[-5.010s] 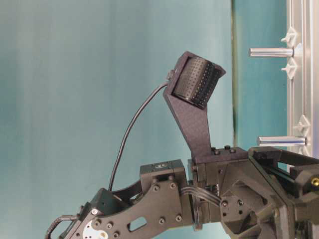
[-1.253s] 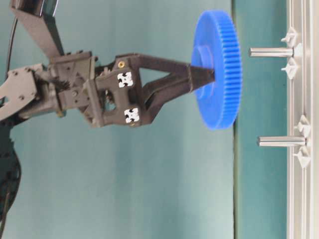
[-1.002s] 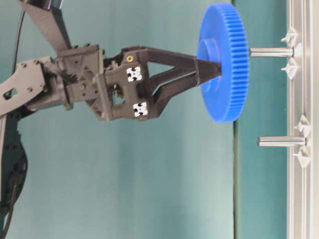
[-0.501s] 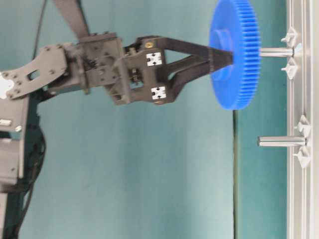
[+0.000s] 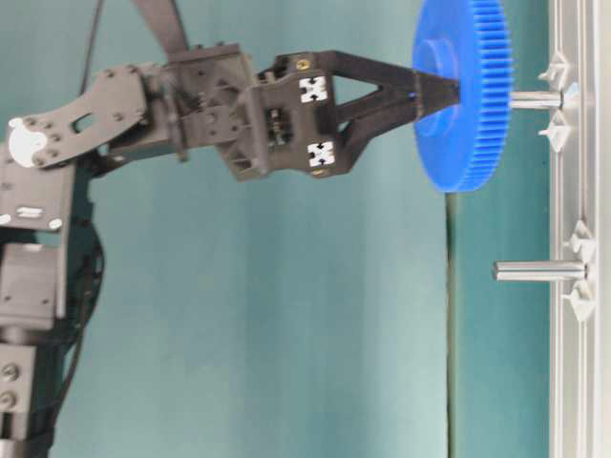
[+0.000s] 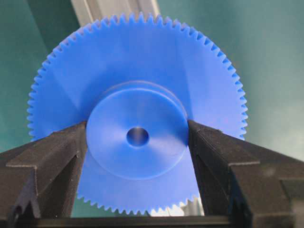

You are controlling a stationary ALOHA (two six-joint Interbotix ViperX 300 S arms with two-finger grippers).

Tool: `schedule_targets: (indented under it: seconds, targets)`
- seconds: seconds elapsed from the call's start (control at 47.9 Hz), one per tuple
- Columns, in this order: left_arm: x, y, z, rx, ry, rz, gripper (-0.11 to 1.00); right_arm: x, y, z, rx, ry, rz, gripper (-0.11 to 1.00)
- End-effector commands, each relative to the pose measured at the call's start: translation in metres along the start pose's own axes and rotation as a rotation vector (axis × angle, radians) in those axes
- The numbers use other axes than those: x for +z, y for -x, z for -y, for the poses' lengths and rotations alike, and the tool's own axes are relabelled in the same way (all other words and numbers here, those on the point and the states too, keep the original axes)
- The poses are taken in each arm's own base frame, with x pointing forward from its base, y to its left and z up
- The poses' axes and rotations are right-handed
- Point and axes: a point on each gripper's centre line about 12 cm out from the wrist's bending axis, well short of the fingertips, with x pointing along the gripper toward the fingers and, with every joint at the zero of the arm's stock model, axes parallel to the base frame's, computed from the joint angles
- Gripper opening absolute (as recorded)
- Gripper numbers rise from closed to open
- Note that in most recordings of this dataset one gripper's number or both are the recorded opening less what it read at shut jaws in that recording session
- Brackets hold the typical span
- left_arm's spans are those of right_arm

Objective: Find the location of the shaft and insert the large gear.
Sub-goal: 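Move the gear over the right metal shaft, aligning its hole, then lower the gear onto the right shaft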

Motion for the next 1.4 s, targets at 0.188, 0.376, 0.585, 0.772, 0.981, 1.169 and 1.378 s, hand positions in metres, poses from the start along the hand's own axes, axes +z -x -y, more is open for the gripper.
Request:
schedule_targets:
  seconds: [0.188, 0.376, 0.585, 0.772, 0.981, 1.169, 1.378]
  targets:
    - [0.005, 0.019, -0.009, 0.027, 0.009, 0.047, 0.70, 0.004, 0.000, 0.000, -0.002, -0.010, 0.010, 0.00]
    - [0.003, 0.014, -0.011, 0.021, 0.014, 0.034, 0.70, 0.003, 0.000, 0.000, -0.002, -0.010, 0.010, 0.00]
    - [-0.002, 0.014, -0.020, 0.024, 0.031, 0.024, 0.70, 0.003, 0.000, 0.000, -0.002, -0.010, 0.010, 0.00]
    - [-0.006, 0.012, -0.027, 0.026, 0.042, 0.018, 0.70, 0.003, 0.000, 0.000, -0.002, -0.010, 0.008, 0.00]
    - [-0.009, 0.009, -0.033, 0.028, 0.052, 0.012, 0.70, 0.003, 0.000, 0.000, -0.002, -0.010, 0.008, 0.00]
    - [-0.013, 0.011, -0.042, 0.035, 0.069, 0.016, 0.70, 0.003, -0.001, 0.000, -0.002, -0.012, 0.007, 0.00]
    - [-0.013, 0.004, -0.042, 0.030, 0.073, 0.007, 0.70, 0.003, -0.001, 0.000, -0.002, -0.012, 0.007, 0.00]
